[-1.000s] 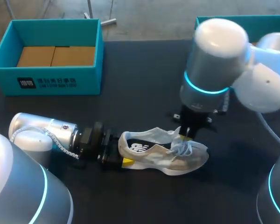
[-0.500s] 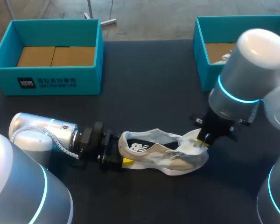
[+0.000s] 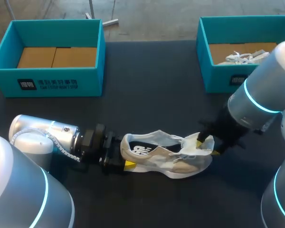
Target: Take the shoe out of the shoebox, open the shoe tongue, remove and reinsert the insole, then place the shoe into the shoebox
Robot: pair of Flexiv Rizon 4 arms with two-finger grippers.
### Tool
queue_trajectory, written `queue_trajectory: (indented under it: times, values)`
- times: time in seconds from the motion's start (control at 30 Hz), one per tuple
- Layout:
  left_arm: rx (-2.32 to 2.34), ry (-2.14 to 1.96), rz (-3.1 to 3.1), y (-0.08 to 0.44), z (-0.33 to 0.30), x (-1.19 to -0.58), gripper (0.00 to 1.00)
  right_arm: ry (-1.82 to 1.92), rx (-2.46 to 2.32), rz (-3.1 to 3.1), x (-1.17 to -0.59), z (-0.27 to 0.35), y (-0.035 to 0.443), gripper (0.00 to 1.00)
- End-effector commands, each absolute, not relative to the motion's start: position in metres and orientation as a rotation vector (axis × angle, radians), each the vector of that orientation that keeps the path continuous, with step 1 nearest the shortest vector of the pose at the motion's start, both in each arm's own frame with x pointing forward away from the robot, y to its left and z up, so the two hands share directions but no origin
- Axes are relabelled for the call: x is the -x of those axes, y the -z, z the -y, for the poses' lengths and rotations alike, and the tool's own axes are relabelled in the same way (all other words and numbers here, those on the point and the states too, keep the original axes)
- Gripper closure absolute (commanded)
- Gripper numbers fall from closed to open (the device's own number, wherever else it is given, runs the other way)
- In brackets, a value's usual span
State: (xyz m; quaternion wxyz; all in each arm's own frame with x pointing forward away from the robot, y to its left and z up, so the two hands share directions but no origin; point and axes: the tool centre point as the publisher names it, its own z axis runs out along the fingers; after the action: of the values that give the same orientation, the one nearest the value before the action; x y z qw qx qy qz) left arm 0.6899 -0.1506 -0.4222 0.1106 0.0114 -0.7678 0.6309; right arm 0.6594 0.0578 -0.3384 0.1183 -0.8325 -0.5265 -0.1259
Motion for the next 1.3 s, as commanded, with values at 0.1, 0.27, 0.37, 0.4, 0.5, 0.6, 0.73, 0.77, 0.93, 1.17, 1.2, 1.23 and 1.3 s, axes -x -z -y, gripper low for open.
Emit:
queue_trajectory:
  times: [0.1,0.27,0.37,0.4,0.5,0.6,0.73,0.77,0.93,1.17,1.2,1.23,1.3]
  values:
    - [-0.036,-1.855,2.256,0.426,0.149,-0.691,1.0,0.176,2.445,1.662,-0.675,-0.097,0.342,0.0]
    - [-0.036,-1.855,2.256,0.426,0.149,-0.691,1.0,0.02,2.483,1.781,-0.681,-0.127,0.325,0.0]
    - [-0.036,-1.855,2.256,0.426,0.149,-0.691,1.0,-0.004,2.504,1.832,-0.681,-0.135,0.311,0.0]
    - [-0.036,-1.855,2.256,0.426,0.149,-0.691,1.0,-0.019,2.519,1.836,-0.681,-0.136,0.306,0.0]
    - [-0.036,-1.855,2.256,0.426,0.149,-0.691,1.0,-0.027,2.553,1.847,-0.679,-0.135,0.291,0.0]
    - [-0.036,-1.855,2.256,0.426,0.149,-0.691,1.0,-0.046,2.571,1.869,-0.677,-0.137,0.279,0.0]
    - [-0.036,-1.855,2.256,0.426,0.149,-0.691,1.0,-0.101,2.599,1.909,-0.675,-0.139,0.267,0.0]
    - [-0.036,-1.855,2.256,0.426,0.149,-0.691,1.0,-0.107,2.599,1.919,-0.674,-0.138,0.264,0.0]
    - [-0.036,-1.855,2.256,0.426,0.149,-0.691,1.0,-0.206,2.56,2.016,-0.673,-0.137,0.249,0.0]
    - [-0.036,-1.855,2.256,0.426,0.149,-0.691,1.0,-0.293,2.434,2.203,-0.674,-0.152,0.227,0.0]
    - [-0.036,-1.855,2.256,0.426,0.149,-0.691,1.0,-0.304,2.427,2.216,-0.675,-0.154,0.225,0.0]
    - [-0.036,-1.855,2.256,0.426,0.149,-0.691,1.0,-0.315,2.422,2.224,-0.675,-0.156,0.223,0.0]
    - [-0.036,-1.855,2.256,0.426,0.149,-0.691,1.0,-0.343,2.394,2.25,-0.677,-0.16,0.221,0.0]
